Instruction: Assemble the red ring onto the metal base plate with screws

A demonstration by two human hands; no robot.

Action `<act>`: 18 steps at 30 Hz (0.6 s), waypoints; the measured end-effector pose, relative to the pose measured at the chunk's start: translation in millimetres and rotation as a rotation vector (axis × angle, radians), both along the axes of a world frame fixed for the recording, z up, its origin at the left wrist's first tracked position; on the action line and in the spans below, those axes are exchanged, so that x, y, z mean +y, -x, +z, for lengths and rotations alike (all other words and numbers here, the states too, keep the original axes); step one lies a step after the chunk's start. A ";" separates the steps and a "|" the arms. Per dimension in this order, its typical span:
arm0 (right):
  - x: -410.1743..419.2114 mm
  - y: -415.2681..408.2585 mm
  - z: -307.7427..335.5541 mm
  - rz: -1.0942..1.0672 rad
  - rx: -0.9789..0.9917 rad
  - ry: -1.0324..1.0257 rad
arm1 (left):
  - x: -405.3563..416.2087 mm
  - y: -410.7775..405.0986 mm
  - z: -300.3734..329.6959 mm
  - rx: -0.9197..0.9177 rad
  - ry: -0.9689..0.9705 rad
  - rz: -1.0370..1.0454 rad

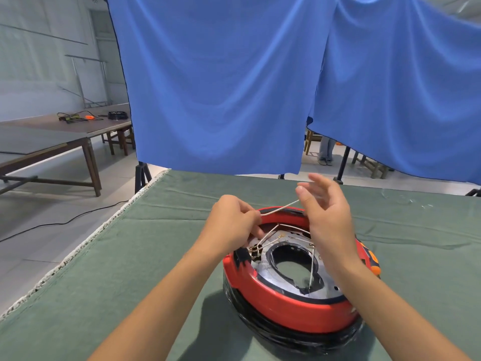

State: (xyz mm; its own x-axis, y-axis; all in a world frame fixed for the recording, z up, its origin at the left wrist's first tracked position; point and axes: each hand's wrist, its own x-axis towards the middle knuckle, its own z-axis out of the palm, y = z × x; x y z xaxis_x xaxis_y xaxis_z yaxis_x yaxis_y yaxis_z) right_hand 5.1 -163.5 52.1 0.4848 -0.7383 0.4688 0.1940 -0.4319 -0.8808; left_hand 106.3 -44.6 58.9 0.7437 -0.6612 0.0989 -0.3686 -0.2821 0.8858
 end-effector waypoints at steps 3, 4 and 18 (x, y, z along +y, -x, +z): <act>1.6 7.4 1.8 -0.159 0.053 0.563 | 1.1 -4.1 -6.4 -0.299 -0.168 0.087; 1.2 8.5 1.3 -0.148 0.132 0.756 | 0.7 -3.1 -7.2 -0.343 -0.185 0.086; 0.8 0.5 8.2 0.325 0.512 0.448 | 5.6 -1.5 -9.9 -0.140 0.147 -0.132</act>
State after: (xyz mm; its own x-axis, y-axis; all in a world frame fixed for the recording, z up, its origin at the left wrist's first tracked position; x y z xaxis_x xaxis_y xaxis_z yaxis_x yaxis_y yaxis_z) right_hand 4.6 -162.7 60.3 0.8837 -0.3125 0.3485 -0.0136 -0.7612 -0.6483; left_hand 107.8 -39.0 48.9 0.6243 -0.7223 0.2976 -0.5159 -0.0951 0.8514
